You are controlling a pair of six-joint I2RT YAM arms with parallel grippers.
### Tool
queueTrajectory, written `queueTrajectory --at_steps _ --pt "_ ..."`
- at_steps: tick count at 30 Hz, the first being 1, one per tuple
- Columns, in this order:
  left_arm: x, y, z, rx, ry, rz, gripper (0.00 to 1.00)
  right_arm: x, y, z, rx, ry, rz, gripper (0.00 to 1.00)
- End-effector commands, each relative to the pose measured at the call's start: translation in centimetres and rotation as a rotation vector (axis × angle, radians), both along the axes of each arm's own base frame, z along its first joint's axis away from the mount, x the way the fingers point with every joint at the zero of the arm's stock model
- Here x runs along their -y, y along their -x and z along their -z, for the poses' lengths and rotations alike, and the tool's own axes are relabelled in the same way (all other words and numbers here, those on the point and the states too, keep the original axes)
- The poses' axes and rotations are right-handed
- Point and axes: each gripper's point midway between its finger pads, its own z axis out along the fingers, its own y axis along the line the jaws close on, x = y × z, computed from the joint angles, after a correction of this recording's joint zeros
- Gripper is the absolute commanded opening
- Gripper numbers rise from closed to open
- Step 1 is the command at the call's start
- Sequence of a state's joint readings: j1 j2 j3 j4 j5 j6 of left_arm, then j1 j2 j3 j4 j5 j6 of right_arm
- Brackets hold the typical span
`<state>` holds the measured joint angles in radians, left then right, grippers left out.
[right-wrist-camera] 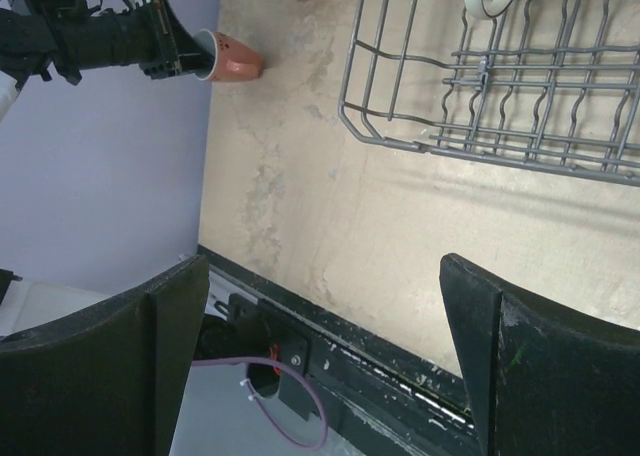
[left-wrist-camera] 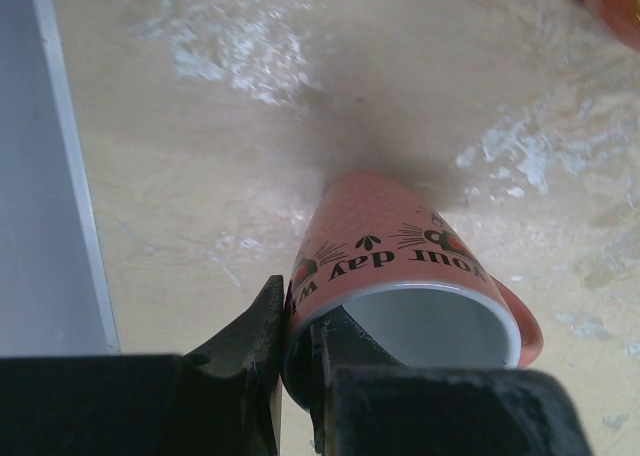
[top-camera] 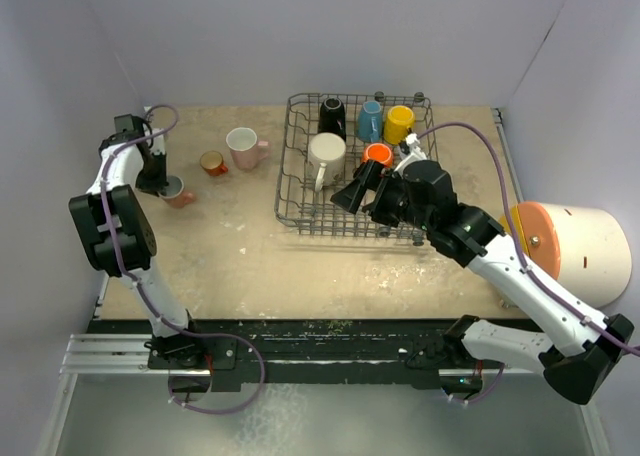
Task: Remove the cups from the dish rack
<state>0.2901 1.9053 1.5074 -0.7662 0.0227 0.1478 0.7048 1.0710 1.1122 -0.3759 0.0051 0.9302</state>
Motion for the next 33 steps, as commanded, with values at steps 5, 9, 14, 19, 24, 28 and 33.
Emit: queueTrajectory --at_steps 5,9,14,19,24,28,33 --pt "-0.8 -4.5 -1.0 0.121 0.055 -0.046 0.0 -1.0 -1.1 -1.1 0.061 -0.03 -0.019 0.99" --pt "-0.6 -4.7 -0.5 0.128 0.069 -0.056 0.03 -1.3 -1.5 -0.9 0.065 -0.026 -0.022 0.99" --pt "-0.4 -4.6 -1.0 0.171 0.064 -0.03 0.2 -1.8 -1.9 -0.5 0.06 -0.024 -0.031 0.99" --pt "0.2 -4.2 -2.4 0.219 0.062 0.014 0.57 -2.0 -2.1 -0.4 0.06 -0.027 -0.033 1.0" --pt "1.1 -3.5 -4.1 0.25 0.08 0.053 0.69 -1.8 -1.9 -0.8 0.069 -0.035 -0.029 1.0" --pt "3.2 -1.7 -5.0 0.285 0.138 0.121 0.86 -1.5 -1.7 -1.2 0.074 -0.04 -0.024 1.0" --pt "5.8 -0.9 -6.9 0.428 0.159 0.241 0.99 -1.4 -1.5 -1.2 0.073 -0.043 -0.026 1.0"
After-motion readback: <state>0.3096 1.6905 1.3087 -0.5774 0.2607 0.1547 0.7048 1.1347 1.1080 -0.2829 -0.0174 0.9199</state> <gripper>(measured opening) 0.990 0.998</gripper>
